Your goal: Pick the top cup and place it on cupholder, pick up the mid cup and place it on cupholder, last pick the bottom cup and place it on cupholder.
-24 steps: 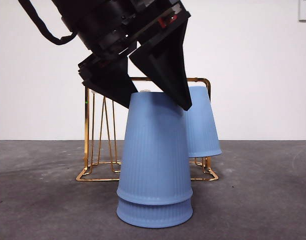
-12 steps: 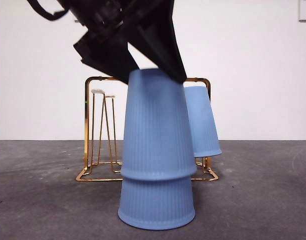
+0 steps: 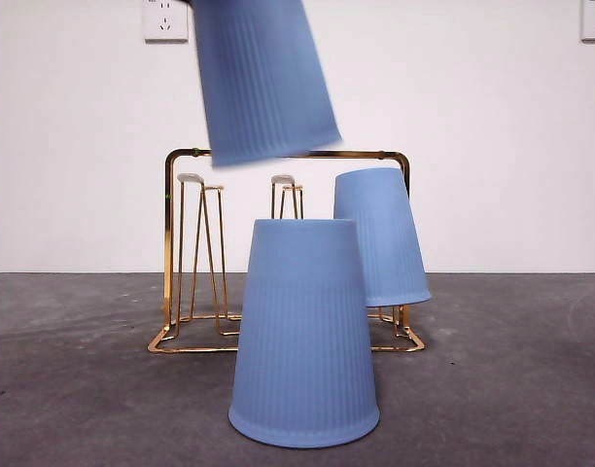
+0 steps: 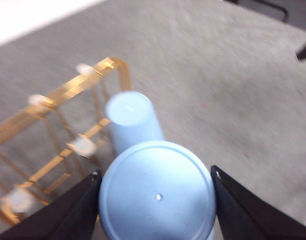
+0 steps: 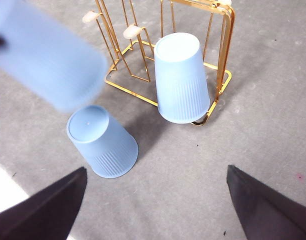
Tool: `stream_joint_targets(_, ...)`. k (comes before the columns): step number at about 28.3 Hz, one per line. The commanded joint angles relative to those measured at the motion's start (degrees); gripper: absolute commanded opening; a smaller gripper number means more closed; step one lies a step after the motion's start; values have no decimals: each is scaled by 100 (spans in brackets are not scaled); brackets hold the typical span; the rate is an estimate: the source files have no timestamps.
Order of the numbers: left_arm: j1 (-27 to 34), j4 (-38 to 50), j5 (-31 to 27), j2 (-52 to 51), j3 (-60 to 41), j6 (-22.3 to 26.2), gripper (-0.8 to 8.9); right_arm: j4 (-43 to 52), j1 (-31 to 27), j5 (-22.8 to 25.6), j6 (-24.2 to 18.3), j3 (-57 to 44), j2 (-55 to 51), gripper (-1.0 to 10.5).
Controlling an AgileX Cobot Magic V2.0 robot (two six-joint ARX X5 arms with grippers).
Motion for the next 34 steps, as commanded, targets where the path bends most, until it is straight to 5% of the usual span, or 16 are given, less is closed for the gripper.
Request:
stream_joint_targets(1, -42, 68, -363, -162, 140, -7, 238, 35, 37, 7, -9, 37, 28, 441)
stream_joint_targets(9, 326, 129, -1169, -387, 140, -7, 240, 33, 37, 4, -9, 37, 28, 441)
stream_joint_targets(34, 1541, 433, -688, 1209, 140, -168, 248, 28, 39, -13, -26, 37, 28, 441)
